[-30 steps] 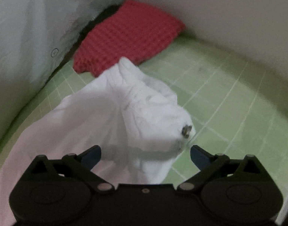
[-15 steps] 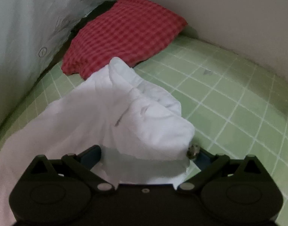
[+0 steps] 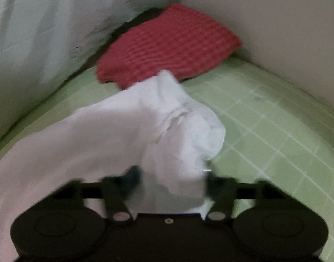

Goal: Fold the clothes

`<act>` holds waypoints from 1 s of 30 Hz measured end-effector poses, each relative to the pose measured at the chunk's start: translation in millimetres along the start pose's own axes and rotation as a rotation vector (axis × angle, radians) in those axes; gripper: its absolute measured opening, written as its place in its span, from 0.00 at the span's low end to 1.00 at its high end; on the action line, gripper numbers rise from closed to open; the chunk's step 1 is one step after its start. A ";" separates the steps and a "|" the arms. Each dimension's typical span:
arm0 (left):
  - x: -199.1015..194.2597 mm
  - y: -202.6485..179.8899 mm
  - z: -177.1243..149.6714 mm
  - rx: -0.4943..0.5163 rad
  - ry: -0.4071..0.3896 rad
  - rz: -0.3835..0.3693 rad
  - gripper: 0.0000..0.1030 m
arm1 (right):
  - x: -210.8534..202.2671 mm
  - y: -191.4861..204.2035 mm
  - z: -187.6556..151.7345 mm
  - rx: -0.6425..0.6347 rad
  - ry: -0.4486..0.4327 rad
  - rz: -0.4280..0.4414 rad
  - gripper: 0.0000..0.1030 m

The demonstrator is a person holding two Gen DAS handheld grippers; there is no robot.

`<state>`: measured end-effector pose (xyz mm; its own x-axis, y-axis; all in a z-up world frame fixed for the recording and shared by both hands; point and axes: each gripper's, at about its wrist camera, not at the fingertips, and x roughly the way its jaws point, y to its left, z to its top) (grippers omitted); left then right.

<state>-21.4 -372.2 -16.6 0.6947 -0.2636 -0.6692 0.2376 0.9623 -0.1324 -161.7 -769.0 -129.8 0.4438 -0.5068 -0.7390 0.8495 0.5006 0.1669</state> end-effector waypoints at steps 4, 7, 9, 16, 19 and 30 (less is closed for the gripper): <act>-7.9 19.5 -14.1 -0.074 0.023 0.020 0.70 | -10.1 5.6 7.1 -0.045 -0.007 0.000 0.19; -18.1 41.3 -23.0 -0.116 0.040 0.018 0.70 | -35.8 15.2 12.9 -0.089 -0.072 0.018 0.16; -24.7 53.8 -27.3 -0.115 0.044 0.037 0.70 | -57.5 30.6 15.5 -0.135 -0.128 0.029 0.16; -33.6 99.6 -23.2 -0.127 0.051 0.048 0.70 | -131.0 116.4 3.8 -0.287 -0.288 0.135 0.15; -33.8 115.8 -18.9 -0.111 0.046 0.046 0.70 | -154.6 164.9 -19.0 -0.367 -0.321 0.202 0.15; -25.1 161.6 -10.3 -0.090 0.045 0.037 0.70 | -103.8 261.5 -154.5 -0.608 -0.016 0.182 0.20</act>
<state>-7.4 -209.4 -28.8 0.6704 -0.2265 -0.7066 0.1492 0.9740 -0.1707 -29.7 -477.0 -110.3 0.5737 -0.3840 -0.7234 0.4481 0.8865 -0.1152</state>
